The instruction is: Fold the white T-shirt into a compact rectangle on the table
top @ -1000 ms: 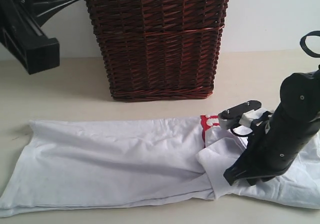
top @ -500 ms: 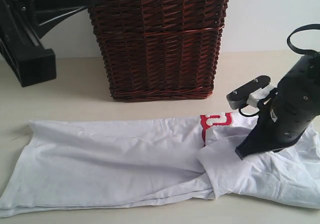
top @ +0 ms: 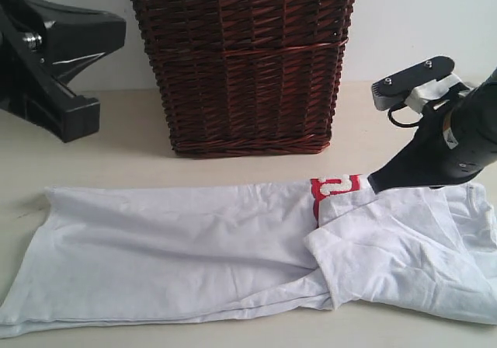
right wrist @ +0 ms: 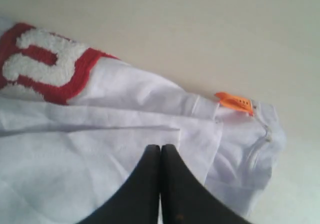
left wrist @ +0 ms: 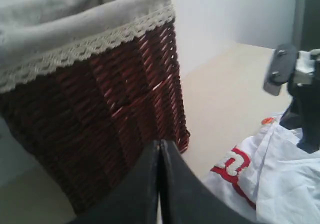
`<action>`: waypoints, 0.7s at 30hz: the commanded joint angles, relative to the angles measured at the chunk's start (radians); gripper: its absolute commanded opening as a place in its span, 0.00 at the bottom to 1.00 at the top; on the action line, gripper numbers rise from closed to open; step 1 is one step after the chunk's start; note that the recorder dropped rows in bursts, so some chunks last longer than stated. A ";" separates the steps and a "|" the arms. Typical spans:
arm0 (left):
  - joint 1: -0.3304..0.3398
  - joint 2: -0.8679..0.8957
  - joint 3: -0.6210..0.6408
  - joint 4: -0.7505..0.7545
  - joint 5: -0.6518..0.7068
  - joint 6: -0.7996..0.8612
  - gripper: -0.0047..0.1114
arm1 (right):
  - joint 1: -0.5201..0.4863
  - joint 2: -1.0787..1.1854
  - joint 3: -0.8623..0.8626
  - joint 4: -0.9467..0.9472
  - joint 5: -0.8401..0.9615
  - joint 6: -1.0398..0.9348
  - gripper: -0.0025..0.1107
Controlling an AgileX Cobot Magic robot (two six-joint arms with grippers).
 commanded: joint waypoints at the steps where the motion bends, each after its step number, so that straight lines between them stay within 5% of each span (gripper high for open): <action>1: 0.157 0.061 0.006 -0.053 0.192 -0.129 0.04 | 0.000 -0.046 -0.006 0.106 0.114 -0.094 0.02; 4: 0.283 0.139 -0.018 0.061 0.426 -0.279 0.04 | 0.000 -0.046 -0.006 0.117 0.134 -0.094 0.04; 7: 0.375 0.257 -0.092 0.414 0.610 -0.629 0.04 | 0.000 -0.046 -0.006 0.139 0.134 -0.096 0.13; 12: 0.437 0.445 -0.146 0.784 0.621 -1.020 0.07 | 0.000 -0.046 -0.042 0.199 0.158 -0.158 0.27; 14: 0.475 0.516 -0.159 0.785 0.637 -1.026 0.19 | 0.000 -0.046 -0.082 0.297 0.192 -0.242 0.33; 18: 0.561 0.620 -0.197 0.782 0.678 -1.042 0.59 | 0.000 -0.046 -0.158 0.486 0.295 -0.443 0.43; 21: 0.630 0.676 -0.222 0.784 0.701 -1.055 0.58 | 0.000 -0.046 -0.190 0.544 0.356 -0.504 0.45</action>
